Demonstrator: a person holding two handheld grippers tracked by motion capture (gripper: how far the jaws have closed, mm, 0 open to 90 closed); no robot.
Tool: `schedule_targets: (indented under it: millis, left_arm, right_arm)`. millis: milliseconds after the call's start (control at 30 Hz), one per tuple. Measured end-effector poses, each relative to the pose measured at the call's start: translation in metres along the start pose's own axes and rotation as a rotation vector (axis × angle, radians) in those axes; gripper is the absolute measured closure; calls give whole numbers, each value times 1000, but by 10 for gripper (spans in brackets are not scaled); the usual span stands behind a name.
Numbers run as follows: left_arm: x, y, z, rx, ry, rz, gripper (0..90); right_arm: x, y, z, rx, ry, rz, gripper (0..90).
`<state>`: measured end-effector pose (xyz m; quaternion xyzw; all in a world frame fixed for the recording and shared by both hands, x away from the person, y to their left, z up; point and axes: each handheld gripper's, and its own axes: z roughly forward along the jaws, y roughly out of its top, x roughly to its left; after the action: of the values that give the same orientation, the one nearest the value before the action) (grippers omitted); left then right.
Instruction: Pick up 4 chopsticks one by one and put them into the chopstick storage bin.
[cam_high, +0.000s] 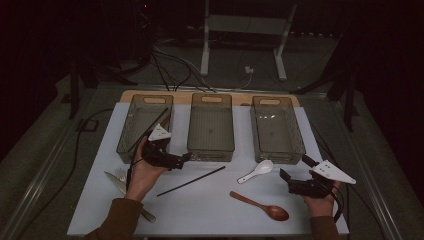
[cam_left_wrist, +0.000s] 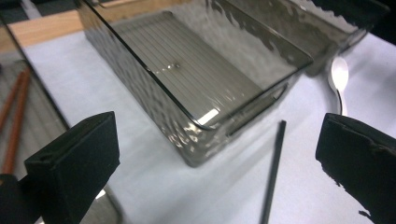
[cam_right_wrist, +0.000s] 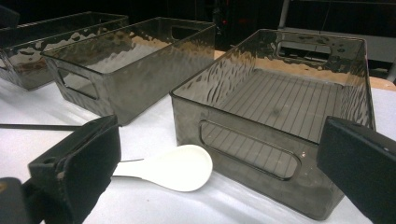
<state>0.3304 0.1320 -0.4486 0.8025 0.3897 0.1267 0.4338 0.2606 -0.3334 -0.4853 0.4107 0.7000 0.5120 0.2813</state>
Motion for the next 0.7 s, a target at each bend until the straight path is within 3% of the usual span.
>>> schedule_targets:
  millis: [700]
  left_arm:
    - [-25, -21, 32, 94, -64, 42, 15]
  right_arm:
    - [0, 0, 0, -2, 0, 0, 2]
